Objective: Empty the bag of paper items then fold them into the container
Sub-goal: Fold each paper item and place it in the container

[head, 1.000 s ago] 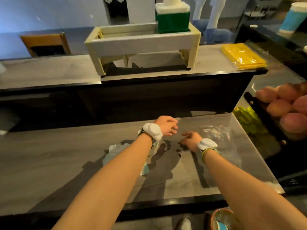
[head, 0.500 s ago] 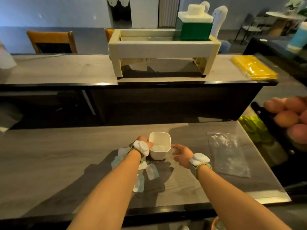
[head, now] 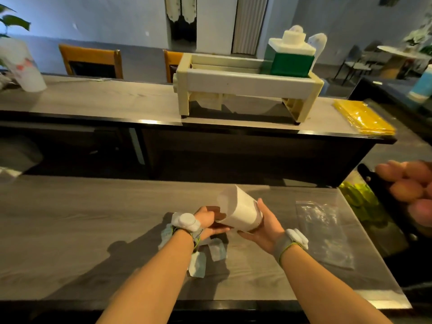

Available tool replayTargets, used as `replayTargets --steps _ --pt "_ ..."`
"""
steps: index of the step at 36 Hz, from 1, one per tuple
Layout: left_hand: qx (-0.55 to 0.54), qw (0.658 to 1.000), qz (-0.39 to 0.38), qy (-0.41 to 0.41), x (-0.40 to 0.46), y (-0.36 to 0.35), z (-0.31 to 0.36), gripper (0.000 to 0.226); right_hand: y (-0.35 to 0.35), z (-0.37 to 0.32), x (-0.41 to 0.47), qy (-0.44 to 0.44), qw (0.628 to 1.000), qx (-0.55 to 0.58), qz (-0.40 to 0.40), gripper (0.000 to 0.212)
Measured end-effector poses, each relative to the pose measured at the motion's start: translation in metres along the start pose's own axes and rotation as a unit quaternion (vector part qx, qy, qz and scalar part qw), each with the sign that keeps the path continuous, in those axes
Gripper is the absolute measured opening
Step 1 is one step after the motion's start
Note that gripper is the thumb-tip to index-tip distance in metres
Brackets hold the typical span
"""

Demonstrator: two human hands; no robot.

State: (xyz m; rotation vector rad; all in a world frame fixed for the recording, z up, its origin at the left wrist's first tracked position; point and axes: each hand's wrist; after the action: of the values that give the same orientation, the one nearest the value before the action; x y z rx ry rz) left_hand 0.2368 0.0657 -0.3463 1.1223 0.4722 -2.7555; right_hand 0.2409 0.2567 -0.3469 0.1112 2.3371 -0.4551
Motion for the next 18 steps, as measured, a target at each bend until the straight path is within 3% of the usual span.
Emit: replayTargets --steps 3,7,10,18 --pt "-0.057 0.997 -0.040 0.021 -0.007 0.001 0.000 0.029 -0.015 -0.007 -0.004 0.035 0.999 -0.019 0.012 0.046" --pt "-0.148 0.987 -0.064 0.030 -0.003 0.007 0.005 0.055 -0.028 -0.017 -0.006 0.111 0.987 -0.117 0.026 0.034" --pt "-0.195 0.979 -0.050 0.038 0.016 0.013 -0.002 0.053 -0.041 -0.023 -0.007 0.164 0.970 -0.175 0.033 0.027" --pt "-0.264 0.962 -0.046 0.058 0.011 0.020 -0.012 0.058 -0.069 -0.029 -0.017 0.244 0.925 -0.283 0.060 0.058"
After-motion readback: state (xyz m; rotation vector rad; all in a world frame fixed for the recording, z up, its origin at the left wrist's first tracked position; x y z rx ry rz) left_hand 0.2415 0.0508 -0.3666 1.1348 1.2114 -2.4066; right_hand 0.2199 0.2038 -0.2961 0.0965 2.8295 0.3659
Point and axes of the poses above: each hand's wrist, its own x-axis towards the middle knuckle, its own y-axis out of the back of the hand, z = x × y, and after that the axes turned 7 degrees about z, right-handed
